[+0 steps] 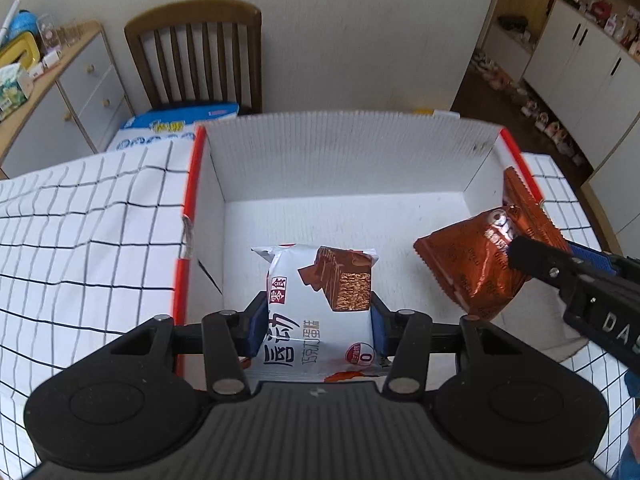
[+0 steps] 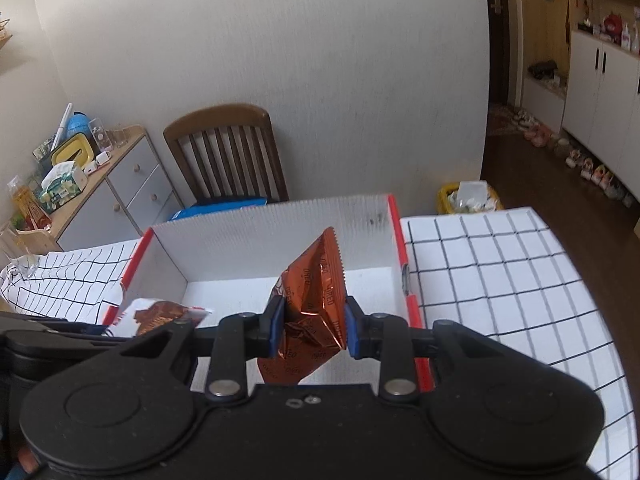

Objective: Organize snacks
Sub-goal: 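Lower both packets into the red box and open both tools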

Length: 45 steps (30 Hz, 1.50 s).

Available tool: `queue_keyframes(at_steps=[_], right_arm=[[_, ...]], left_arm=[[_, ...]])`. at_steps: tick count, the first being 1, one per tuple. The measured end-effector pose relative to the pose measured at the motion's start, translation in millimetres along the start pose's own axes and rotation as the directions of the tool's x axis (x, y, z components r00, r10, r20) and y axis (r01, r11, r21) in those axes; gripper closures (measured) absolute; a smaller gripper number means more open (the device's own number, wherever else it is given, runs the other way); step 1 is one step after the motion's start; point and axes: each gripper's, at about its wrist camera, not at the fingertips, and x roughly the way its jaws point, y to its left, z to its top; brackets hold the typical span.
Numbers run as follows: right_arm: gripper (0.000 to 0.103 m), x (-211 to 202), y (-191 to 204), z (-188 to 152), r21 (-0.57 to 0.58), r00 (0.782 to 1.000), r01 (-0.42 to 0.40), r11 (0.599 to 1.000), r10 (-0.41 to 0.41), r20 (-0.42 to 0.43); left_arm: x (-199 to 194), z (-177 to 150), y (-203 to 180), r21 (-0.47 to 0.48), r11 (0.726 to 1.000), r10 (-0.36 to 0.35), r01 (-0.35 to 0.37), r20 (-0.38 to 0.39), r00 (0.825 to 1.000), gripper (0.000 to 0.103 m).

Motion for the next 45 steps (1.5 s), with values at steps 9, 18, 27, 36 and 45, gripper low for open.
queue_keyframes(at_steps=[9, 18, 27, 36, 45], right_arm=[[0.074, 26, 4, -9, -0.021, 0.998, -0.011, 1.0, 0.009, -0.068], [0.07, 36, 4, -11, -0.039, 0.995, -0.009, 0.999, 0.005, -0.099], [0.056, 31, 7, -11, -0.077, 0.997, 0.002, 0.997, -0.008, -0.082], [0.046, 6, 10, -10, -0.089, 0.999, 0.004, 0.996, -0.008, -0.045], [0.04, -27, 18, -11, -0.084, 1.0, 0.002, 0.996, -0.003, -0.019]], left_arm=[[25, 2, -7, 0.005, 1.0, 0.026, -0.026, -0.043, 0.999, 0.054], [36, 5, -15, 0.035, 0.998, 0.062, -0.059, -0.075, 0.995, 0.054], [28, 4, -14, 0.027, 0.999, 0.048, -0.047, -0.042, 0.998, 0.037], [-1, -1, -11, 0.022, 0.999, 0.033, -0.033, -0.002, 0.999, 0.037], [-44, -13, -7, 0.034, 0.999, 0.001, -0.002, 0.052, 0.999, 0.037]])
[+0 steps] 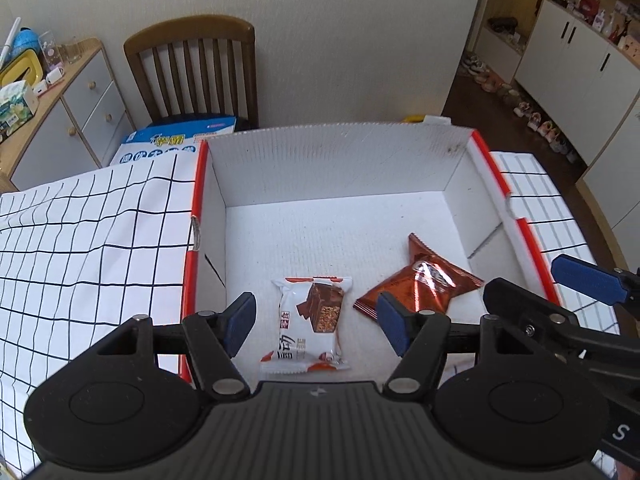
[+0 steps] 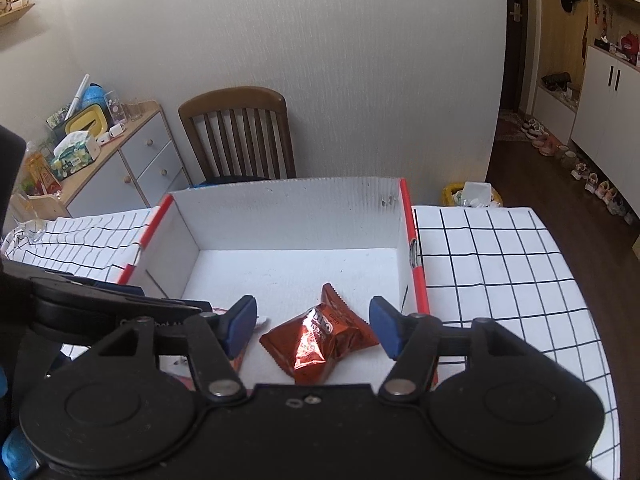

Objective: Organize snacks
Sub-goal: 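Lower both packets into the red box and open both tools, then withdraw both tools from the box back toward the snack pile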

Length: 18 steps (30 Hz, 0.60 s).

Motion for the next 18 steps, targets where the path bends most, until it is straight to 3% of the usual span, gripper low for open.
queue_keyframes(at_steps=[9, 18], right_arm=[[0.038, -38, 14, -3, 0.0, 0.999, 0.003, 1.0, -0.003, 0.042], [0.029, -82, 29, -8, -0.008, 0.996, -0.015, 1.0, 0.015, 0.09]], left_arm=[[-45, -13, 9, 0.004, 0.999, -0.032, 0.032, 0.052, 0.998, 0.037], [-94, -35, 19, 0.039, 0.999, -0.034, 0.029, 0.127, 0.991, 0.037]])
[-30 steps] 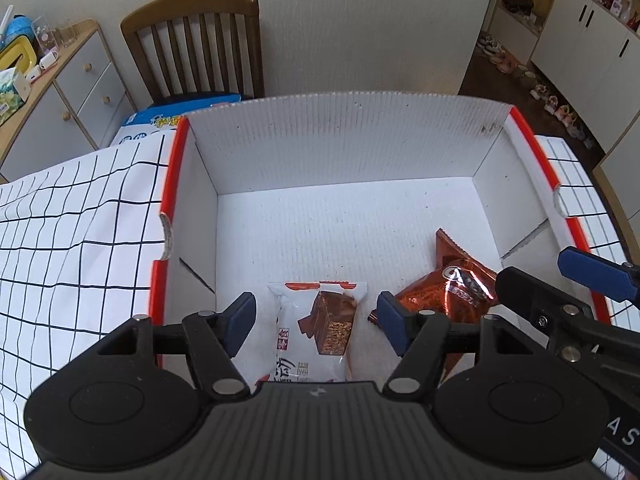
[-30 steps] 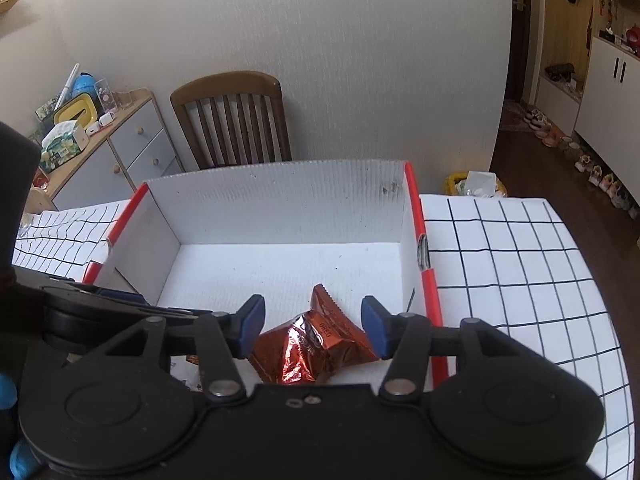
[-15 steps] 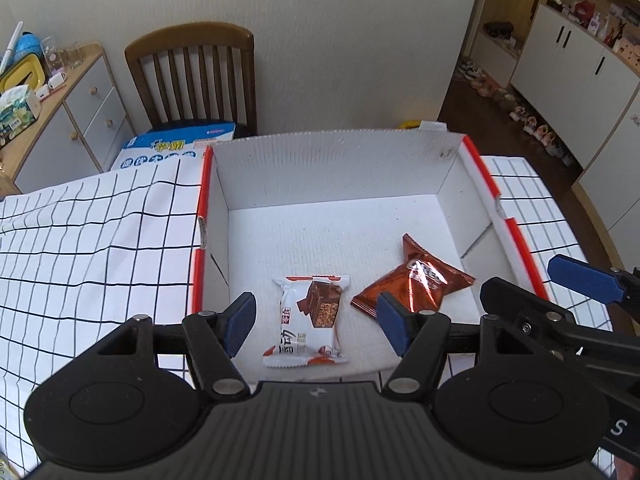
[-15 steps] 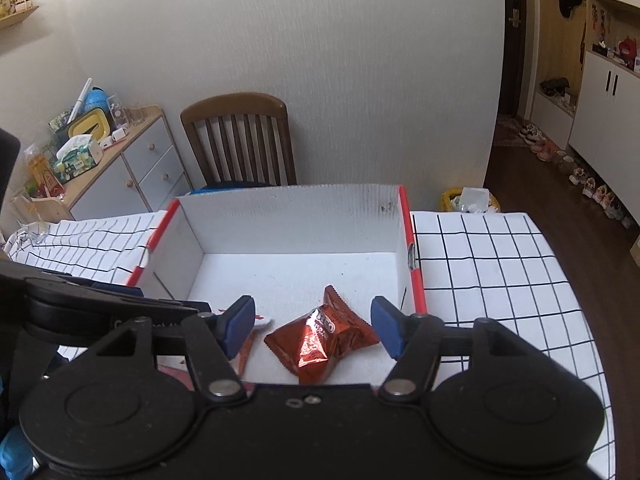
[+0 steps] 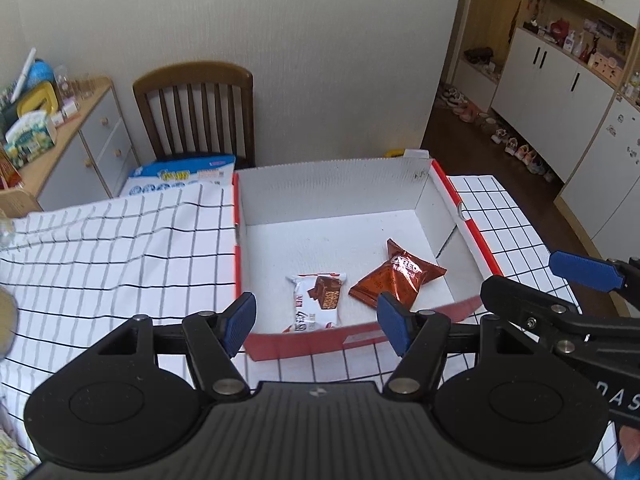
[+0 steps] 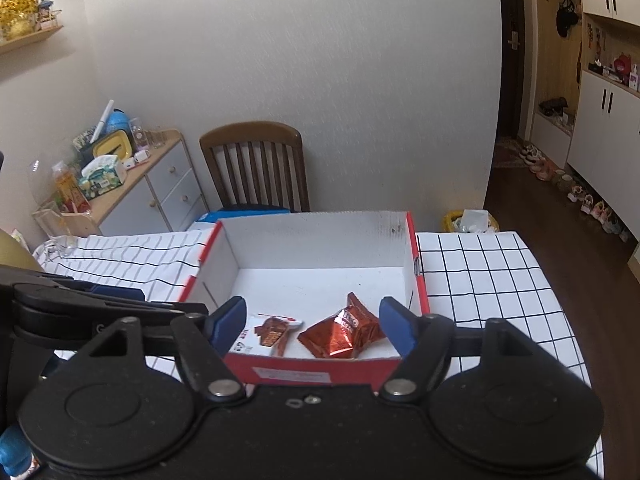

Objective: Organize snacks
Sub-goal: 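Withdraw both tools from the box back toward the snack pile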

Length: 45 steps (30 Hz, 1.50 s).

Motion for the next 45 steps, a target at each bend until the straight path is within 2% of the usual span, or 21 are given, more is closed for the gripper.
queue_keyframes(at_steps=[11, 14, 20, 21, 23, 28, 35, 40, 45], right_arm=[[0.017, -52, 20, -19, -0.041, 0.997, -0.042, 0.998, 0.045, 0.06], [0.017, -64, 22, -24, -0.036, 0.996, -0.054, 0.998, 0.057, 0.071], [0.014, -87, 22, -35, -0.007, 0.993, -0.074, 0.997, 0.075, 0.089], [0.014, -90, 22, -37, -0.006, 0.993, -0.073, 0.997, 0.073, 0.093], [0.002, -98, 22, -42, 0.001, 0.992, -0.069, 0.998, 0.068, 0.103], [0.0, -119, 24, -58, -0.014, 0.988, -0.057, 0.998, 0.058, 0.144], [0.0, -139, 24, -86, -0.001, 0.986, -0.072, 0.997, 0.071, 0.15], [0.0, -143, 22, -110, 0.021, 0.991, -0.05, 0.999, 0.047, 0.128], [0.0, -140, 19, -136, 0.037, 0.996, -0.019, 0.999, 0.015, 0.09]], left_arm=[[-56, -32, 2, 0.015, 0.998, -0.055, 0.055, 0.06, 0.997, 0.036], [-70, -44, 2, 0.019, 0.998, -0.062, 0.061, 0.082, 0.995, 0.031], [-93, -62, -2, 0.05, 0.996, -0.075, 0.07, 0.109, 0.991, 0.03], [-96, -65, -2, 0.054, 0.996, -0.08, 0.074, 0.112, 0.991, 0.027], [-104, -73, -3, 0.059, 0.995, -0.084, 0.077, 0.129, 0.988, 0.023], [-117, -92, -3, 0.071, 0.993, -0.105, 0.095, 0.153, 0.983, 0.022], [-121, -123, 1, 0.061, 0.992, -0.121, 0.114, 0.13, 0.984, 0.02], [-116, -146, 5, 0.024, 0.99, -0.137, 0.136, 0.094, 0.986, 0.02], [-109, -169, 2, 0.042, 0.988, -0.154, 0.151, 0.086, 0.984, 0.02]])
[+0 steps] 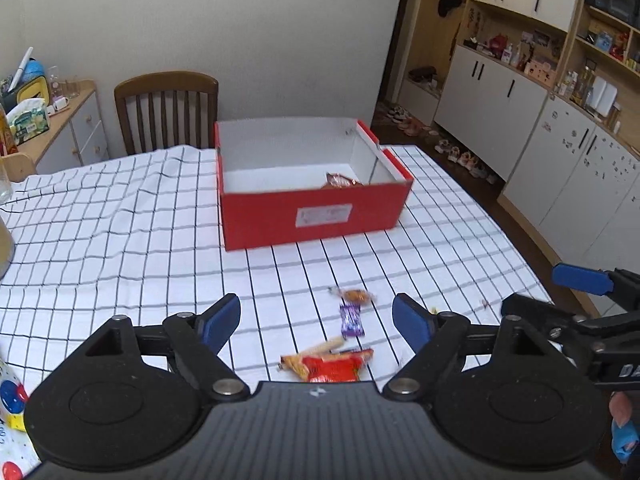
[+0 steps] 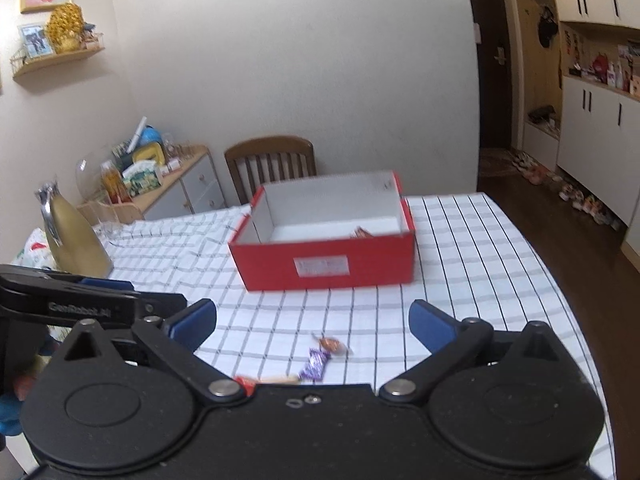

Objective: Organize snacks
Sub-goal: 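Withdraw both tools from the box back toward the snack pile, then grasp the red chip bag with the left tool while the right tool grasps the white noodle bag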

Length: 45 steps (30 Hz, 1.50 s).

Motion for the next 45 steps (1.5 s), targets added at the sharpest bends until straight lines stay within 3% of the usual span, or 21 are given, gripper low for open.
queue_keyframes(at_steps=[9, 21, 30, 45], right_arm=[[0.0, 14, -7, -52, 0.013, 0.993, 0.059, 0.998, -0.058, -0.105], [0.0, 45, -18, -97, 0.083, 0.965, 0.114, 0.99, -0.09, -0.246], [0.005, 62, -20, -115, 0.119, 0.939, 0.12, 0.986, -0.073, -0.337], [0.024, 87, -13, -117, 0.132, 0.906, 0.128, 0.983, -0.062, -0.42]], left_arm=[[34, -25, -2, -0.03, 0.999, 0.008, -0.012, -0.115, 0.993, 0.02], [87, -42, -6, -0.054, 0.999, -0.016, 0.002, -0.26, 0.965, 0.02], [124, -43, -9, -0.059, 0.998, -0.036, 0.015, -0.375, 0.926, 0.02], [142, -44, -14, 0.014, 1.0, 0.008, -0.002, -0.391, 0.921, 0.02]])
